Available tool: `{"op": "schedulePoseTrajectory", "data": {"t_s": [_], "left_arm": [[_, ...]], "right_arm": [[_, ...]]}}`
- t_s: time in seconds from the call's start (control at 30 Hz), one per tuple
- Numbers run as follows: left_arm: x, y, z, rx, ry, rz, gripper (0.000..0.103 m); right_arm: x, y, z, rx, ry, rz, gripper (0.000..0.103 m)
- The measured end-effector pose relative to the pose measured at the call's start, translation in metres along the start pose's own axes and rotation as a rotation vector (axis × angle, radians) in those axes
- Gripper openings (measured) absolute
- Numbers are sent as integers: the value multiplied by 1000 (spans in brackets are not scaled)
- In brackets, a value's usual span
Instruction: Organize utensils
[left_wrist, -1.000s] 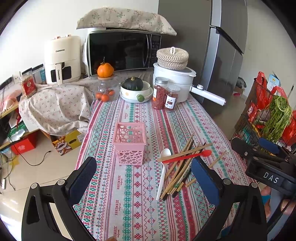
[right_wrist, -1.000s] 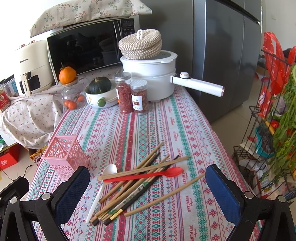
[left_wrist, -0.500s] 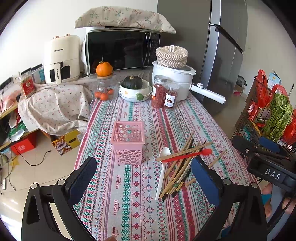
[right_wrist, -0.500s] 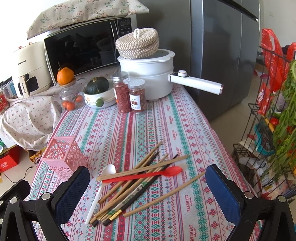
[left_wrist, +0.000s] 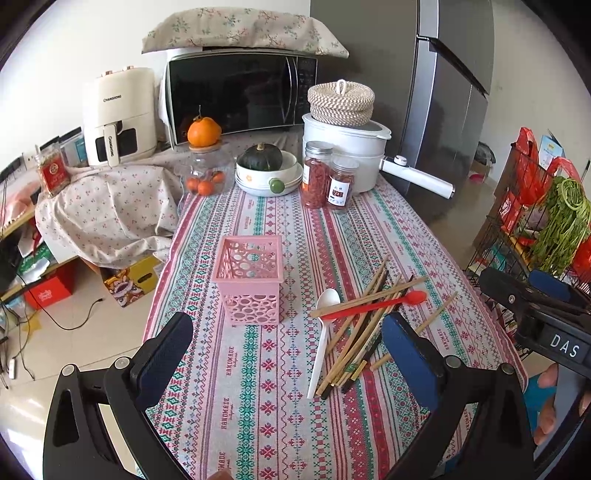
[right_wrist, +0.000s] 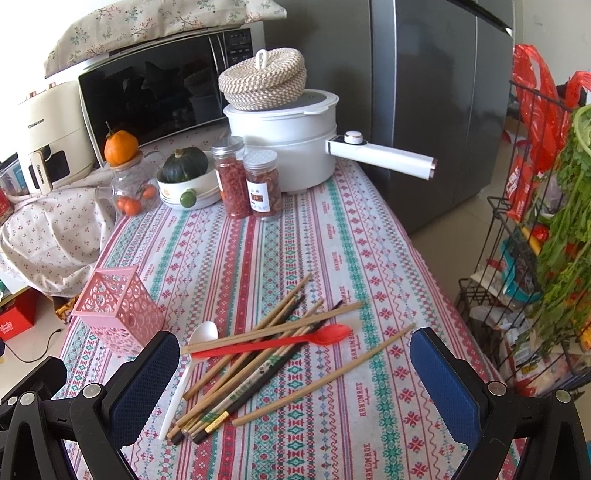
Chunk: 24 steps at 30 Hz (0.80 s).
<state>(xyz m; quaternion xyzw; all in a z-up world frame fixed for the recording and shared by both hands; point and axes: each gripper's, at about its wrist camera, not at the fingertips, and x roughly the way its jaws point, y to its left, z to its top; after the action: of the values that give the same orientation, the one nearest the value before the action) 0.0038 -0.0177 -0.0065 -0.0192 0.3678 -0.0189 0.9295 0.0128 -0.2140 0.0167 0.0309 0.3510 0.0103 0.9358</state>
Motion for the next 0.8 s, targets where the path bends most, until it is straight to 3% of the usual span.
{"op": "schedulePoseTrajectory", "data": {"t_s": [0.37,0.57,0.7,0.8], "left_arm": [[5,-17,4,42,12,17,103],[23,-29,16,53,132,-85,103],[38,-48,24,134,192,-84,103],[51,-62,32,186,251,-89,103]], "right_arm": [[-3,-19,7,25,32,-2,103],[12,-34,27,50,114,-17,103],[34,-43,41,49,186,-38,103],[54,-60,45,108,244,-5,103]]}}
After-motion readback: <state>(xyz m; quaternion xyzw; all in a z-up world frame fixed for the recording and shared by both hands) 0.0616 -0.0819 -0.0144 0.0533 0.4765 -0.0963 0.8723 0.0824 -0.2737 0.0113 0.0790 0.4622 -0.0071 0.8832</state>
